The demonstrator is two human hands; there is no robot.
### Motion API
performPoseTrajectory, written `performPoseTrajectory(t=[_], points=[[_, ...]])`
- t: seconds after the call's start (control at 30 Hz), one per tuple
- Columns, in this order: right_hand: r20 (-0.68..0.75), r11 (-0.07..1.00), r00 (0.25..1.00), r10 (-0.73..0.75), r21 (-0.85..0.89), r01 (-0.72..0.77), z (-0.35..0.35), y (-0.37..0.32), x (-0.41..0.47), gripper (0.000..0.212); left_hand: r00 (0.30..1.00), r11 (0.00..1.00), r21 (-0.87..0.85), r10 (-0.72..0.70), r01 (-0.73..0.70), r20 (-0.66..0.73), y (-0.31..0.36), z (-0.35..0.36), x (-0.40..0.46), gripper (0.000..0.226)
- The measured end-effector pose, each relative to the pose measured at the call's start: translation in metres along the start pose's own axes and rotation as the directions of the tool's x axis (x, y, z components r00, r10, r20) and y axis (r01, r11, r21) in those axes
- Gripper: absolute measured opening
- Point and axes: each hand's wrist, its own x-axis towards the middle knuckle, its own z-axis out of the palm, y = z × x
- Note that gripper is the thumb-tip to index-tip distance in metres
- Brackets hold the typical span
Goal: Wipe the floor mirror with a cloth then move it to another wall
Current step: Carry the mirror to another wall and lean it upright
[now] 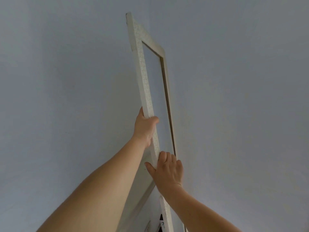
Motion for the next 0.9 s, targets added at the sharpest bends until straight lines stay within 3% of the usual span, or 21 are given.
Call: performPoseTrajectory(t=[0.2, 0.33, 0.4, 0.57, 0.73, 0.9], points=[[0.118, 0.999, 0.992, -0.038, 0.016, 0.036, 0.002, -0.017, -0.003, 0.070, 0.999, 0.999, -0.036, -0.001, 0.000, -0.032, -0.003, -0.025, -0.001, 0.026], [0.224, 0.989, 0.964, -0.142, 0.005, 0.145, -0.002, -0.012, -0.001, 0.123, 0.999, 0.999, -0.037, 0.002, -0.003, -0.036, -0.003, -0.038, 0.000, 0.027], [0.215, 0.993, 0.969, -0.120, 0.042, 0.113, -0.002, -0.004, 0.000, 0.131, 0.999, 0.999, -0.034, -0.005, 0.003, -0.043, -0.003, -0.044, 0.001, 0.028], [0.194, 0.998, 0.981, 0.033, 0.055, -0.044, 0.001, 0.015, 0.011, 0.113, 0.998, 0.997, -0.074, -0.013, 0.009, -0.059, -0.004, -0.062, 0.002, 0.030], [0.249, 0.967, 0.958, 0.146, 0.169, -0.191, 0.007, 0.032, 0.029, 0.063, 0.998, 0.995, -0.095, -0.026, 0.020, -0.058, -0.007, -0.082, 0.003, 0.029], [0.324, 0.905, 0.920, 0.219, 0.286, -0.316, 0.018, 0.048, 0.055, 0.056, 0.999, 0.992, -0.121, -0.033, 0.029, -0.036, -0.010, -0.092, 0.003, 0.027]])
